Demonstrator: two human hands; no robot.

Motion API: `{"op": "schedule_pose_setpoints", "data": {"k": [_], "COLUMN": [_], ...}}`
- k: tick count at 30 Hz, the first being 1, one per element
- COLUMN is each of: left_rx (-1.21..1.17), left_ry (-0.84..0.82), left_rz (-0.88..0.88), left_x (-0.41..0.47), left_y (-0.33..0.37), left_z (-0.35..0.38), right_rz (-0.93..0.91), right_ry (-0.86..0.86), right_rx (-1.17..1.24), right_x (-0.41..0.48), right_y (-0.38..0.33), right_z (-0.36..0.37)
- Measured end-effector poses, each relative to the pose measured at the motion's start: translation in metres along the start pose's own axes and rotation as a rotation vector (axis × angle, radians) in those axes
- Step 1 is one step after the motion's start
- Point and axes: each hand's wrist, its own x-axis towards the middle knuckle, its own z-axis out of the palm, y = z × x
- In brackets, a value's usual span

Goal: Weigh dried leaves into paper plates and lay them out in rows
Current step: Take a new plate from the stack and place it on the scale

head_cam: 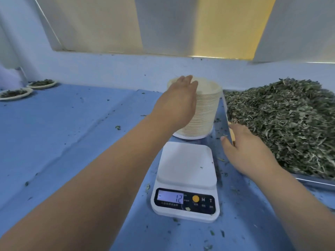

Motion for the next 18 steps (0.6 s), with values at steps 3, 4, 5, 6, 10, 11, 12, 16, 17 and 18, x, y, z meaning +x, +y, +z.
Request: {"op": "schedule_pose_setpoints", "data": {"k": [3,4,5,6,10,11,12,16,17,18], "left_rx": [0.061,0.075,0.082,0.08,0.073,0.085,0.1,0.166,0.19,0.22], "left_ry": [-0.071,-0.095,-0.114,-0.127,-0.139,-0.125,-0.113,-0.1,-0.092,-0.087], "left_rz": [0.018,0.018,0.016,0.016,-0.015,-0.021,-0.024,0.002,0.017,0.038], "left_x": [0.012,0.014,0.015,0.016,0.017,0.017,0.018,0.021,0.021,0.022], "left_y": [-0.003,-0.003,-0.003,-0.003,-0.001,-0.001,-0.001,-0.003,-0.003,-0.003], "left_z": [0.003,0.002,0.002,0.0,-0.005,-0.006,-0.007,-0.01,-0.011,-0.012], "right_rz": [0.103,0.131,0.156,0.172,0.159,0.156,0.16,0.15,0.142,0.138], "right_ry": [-0.057,-0.086,-0.122,-0.151,-0.135,-0.122,-0.113,-0.076,-0.066,-0.062], "right_rx": [-0.062,-0.088,-0.124,-0.163,-0.204,-0.216,-0.233,-0.293,-0.3,-0.305], "right_x": [0.007,0.009,0.01,0.011,0.008,0.006,0.004,0.0,0.0,0.001], "right_y": [0.01,0.011,0.012,0.011,0.011,0.011,0.01,0.009,0.009,0.01], "right_z": [0.007,0.009,0.01,0.012,0.014,0.014,0.014,0.02,0.021,0.022]}}
